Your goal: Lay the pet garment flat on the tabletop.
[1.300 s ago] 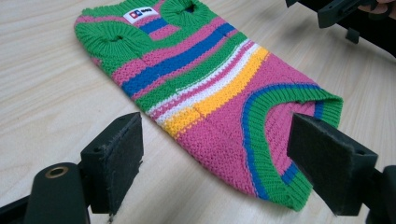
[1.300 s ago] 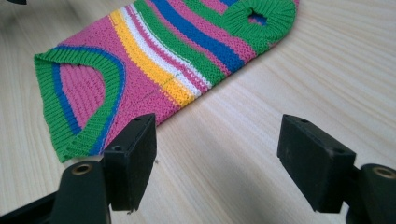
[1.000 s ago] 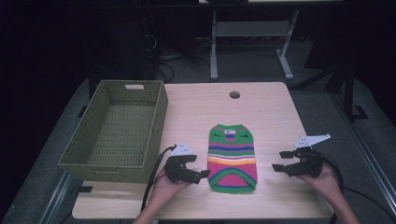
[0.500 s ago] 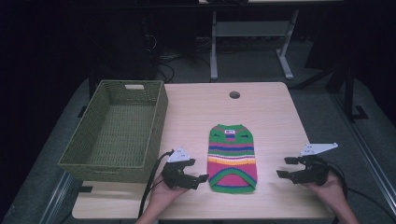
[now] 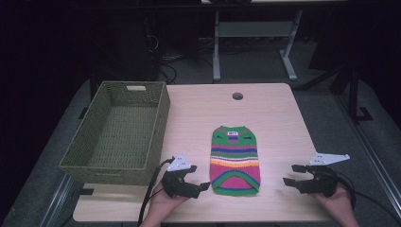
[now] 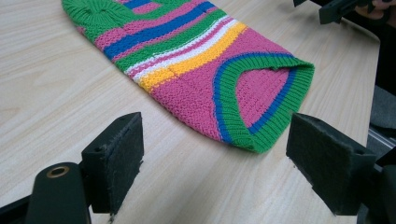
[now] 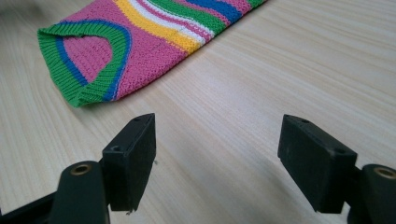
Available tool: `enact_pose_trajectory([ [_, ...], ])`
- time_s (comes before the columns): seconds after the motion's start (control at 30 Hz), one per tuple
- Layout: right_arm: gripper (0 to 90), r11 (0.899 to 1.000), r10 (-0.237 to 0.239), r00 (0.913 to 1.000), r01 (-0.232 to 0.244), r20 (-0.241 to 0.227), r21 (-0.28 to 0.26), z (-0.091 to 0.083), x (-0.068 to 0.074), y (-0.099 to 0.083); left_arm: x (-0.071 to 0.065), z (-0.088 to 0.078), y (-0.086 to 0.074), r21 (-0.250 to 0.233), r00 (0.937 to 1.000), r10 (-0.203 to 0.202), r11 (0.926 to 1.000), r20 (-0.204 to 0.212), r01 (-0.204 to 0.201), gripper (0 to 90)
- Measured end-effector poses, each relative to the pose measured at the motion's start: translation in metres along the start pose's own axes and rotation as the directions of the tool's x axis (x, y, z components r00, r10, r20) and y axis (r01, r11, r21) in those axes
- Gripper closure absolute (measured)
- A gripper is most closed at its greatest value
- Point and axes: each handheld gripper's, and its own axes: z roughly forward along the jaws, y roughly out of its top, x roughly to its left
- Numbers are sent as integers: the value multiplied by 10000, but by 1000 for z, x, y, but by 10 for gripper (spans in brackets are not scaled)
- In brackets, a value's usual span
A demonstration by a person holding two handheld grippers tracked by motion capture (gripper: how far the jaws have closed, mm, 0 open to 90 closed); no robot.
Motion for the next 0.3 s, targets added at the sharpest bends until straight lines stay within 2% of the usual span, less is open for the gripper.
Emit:
enact_pose_trajectory([
  [0.17, 270, 9995, 153, 9993, -143, 343, -284, -4, 9, -8, 3, -2, -6, -268, 9996, -264, 9993, 83, 266, 186],
  [0.2, 270, 9994, 189, 9990, -177, 412, -297, -5, 12, -10, 4, -2, -7, -314, 9989, -453, 9985, 143, 458, 186],
  [0.3, 270, 9989, 171, 9987, -150, 483, -438, -7, 14, -13, 3, -2, -7, -353, 9990, -441, 9984, 99, 444, 185],
])
